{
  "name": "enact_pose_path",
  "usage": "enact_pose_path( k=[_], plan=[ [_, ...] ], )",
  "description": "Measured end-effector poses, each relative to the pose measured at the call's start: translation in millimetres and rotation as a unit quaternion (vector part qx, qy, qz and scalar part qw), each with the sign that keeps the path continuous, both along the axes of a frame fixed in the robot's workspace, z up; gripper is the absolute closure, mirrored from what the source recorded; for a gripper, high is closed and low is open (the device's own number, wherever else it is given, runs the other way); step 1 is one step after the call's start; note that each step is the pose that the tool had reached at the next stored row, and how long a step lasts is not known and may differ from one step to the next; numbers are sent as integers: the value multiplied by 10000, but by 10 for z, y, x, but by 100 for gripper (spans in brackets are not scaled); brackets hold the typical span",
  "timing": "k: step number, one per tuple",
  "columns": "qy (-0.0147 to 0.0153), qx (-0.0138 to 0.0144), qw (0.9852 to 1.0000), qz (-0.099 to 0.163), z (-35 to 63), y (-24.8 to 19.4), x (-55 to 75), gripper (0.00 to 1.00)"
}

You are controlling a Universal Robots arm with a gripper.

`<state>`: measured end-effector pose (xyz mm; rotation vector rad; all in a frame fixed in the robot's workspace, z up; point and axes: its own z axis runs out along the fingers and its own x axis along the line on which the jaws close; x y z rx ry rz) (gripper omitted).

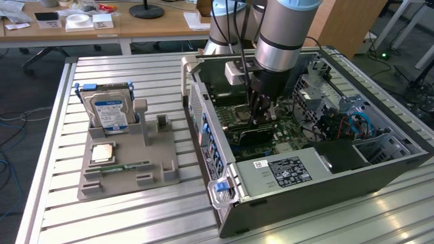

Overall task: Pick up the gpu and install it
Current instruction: 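Press down on the gpu until it lock into place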

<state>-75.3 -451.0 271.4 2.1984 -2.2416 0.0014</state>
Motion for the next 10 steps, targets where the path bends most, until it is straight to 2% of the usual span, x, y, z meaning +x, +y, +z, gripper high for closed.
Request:
enact_pose_path(
  k=[10],
  plan=[
    [0, 0, 10000, -1, -39, 26, -5, 89]
  ],
)
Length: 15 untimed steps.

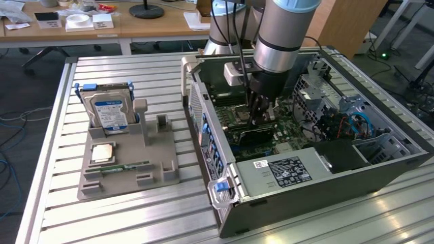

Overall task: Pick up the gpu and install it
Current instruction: 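Press down on the gpu until it lock into place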

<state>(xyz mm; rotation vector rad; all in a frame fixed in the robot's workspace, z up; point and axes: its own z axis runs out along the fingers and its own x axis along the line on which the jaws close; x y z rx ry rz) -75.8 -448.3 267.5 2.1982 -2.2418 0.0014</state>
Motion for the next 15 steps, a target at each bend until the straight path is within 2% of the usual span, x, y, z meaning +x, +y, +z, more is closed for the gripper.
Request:
enact_pose_path(
  k=[15],
  plan=[
    [-1, -1, 10000, 0, -48, 1, -8, 89]
  ],
)
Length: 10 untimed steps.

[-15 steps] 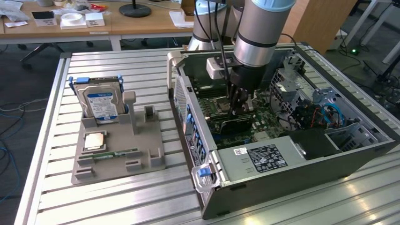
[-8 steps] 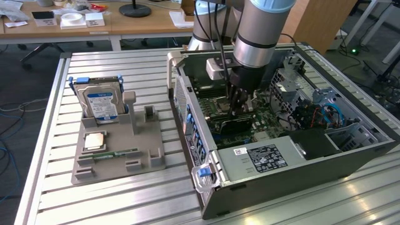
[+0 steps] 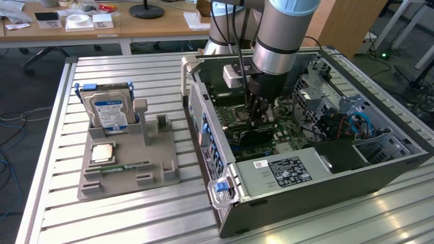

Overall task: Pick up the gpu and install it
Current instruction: 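Press down on the gpu until it lock into place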

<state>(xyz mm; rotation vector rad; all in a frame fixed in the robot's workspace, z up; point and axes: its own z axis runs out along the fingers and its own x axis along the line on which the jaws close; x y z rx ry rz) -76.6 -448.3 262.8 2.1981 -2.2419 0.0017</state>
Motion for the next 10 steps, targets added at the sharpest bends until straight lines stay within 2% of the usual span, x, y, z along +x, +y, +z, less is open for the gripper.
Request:
enact_pose_path(
  k=[10],
  plan=[
    [1, -2, 10000, 1, -4, 0, -8, 89]
  ],
)
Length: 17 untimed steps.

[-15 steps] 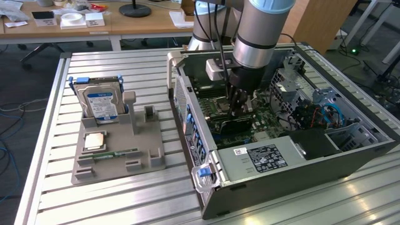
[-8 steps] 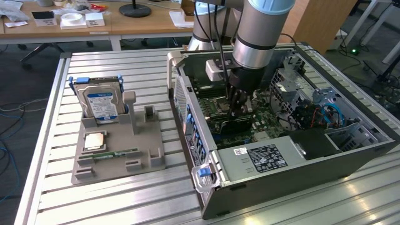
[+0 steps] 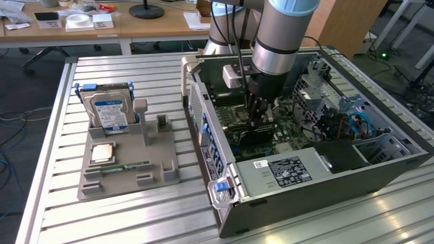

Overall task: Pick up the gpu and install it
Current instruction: 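Press down on the gpu until it lock into place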

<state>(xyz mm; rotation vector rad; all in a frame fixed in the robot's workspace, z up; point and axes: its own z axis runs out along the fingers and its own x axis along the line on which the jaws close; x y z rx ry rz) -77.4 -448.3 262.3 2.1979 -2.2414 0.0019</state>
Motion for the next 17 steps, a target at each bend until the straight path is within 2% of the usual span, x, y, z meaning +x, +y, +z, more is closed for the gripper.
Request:
enact_pose_path(
  k=[17],
  plan=[
    [-1, 1, 10000, -1, -14, 0, -2, 89]
  ],
)
